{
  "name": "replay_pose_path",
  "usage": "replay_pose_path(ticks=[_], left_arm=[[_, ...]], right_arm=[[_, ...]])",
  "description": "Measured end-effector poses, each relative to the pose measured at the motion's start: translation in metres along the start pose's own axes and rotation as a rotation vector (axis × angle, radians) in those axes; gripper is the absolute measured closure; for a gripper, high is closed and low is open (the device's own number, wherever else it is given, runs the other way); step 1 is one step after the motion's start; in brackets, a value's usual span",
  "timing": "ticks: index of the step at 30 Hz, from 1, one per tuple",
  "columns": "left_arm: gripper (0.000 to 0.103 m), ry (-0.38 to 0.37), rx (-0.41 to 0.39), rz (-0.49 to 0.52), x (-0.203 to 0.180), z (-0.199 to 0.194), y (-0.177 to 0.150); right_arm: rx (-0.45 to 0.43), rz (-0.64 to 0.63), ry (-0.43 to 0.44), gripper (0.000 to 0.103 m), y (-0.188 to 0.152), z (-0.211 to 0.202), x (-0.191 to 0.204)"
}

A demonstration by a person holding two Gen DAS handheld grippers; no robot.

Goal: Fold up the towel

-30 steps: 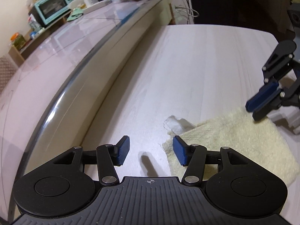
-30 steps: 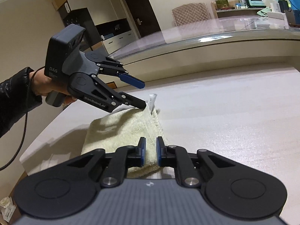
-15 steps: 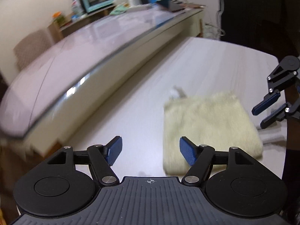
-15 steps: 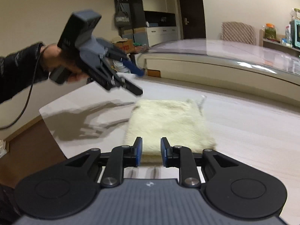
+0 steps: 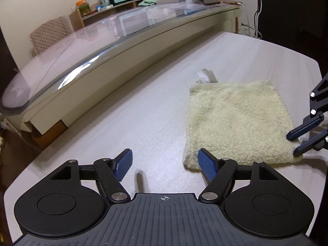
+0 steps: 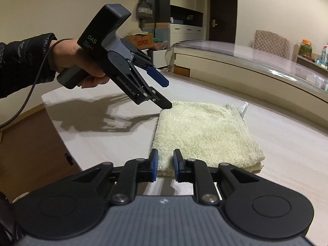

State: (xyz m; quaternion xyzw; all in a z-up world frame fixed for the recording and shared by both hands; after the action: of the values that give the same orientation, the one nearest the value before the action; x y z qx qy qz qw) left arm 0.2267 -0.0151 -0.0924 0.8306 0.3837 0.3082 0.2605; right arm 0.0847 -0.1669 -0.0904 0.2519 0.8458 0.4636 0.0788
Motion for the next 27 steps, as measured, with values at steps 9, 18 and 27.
replay_pose_path(ticks=[9,18,27], left_arm=[[0.021,0.004,-0.013,0.059,0.014,0.020,0.012],[0.021,0.022,-0.034,0.107,0.023,0.037,0.024],[0.024,0.038,-0.005,-0.071,0.039,0.016,0.008]], right_arm=[[-0.060,0.144,-0.107,0.083,0.007,0.013,0.011],[-0.090,0.182,-0.151,0.064,0.014,0.033,0.028],[-0.081,0.182,-0.129,0.061,0.013,-0.012,0.019]])
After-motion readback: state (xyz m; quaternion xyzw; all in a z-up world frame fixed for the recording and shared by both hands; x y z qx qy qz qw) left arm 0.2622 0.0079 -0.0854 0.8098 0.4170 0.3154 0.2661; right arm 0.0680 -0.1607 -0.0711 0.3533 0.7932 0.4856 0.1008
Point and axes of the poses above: each gripper's, at about its wrist camera, not at the fingertips, and z roughly the way its jaws point, x to its left, y to its top, the point moved 9 cm from there along z, roughly the way its jaws point, and after that the axes turned 11 degrees about y, right-handed, at the moved point
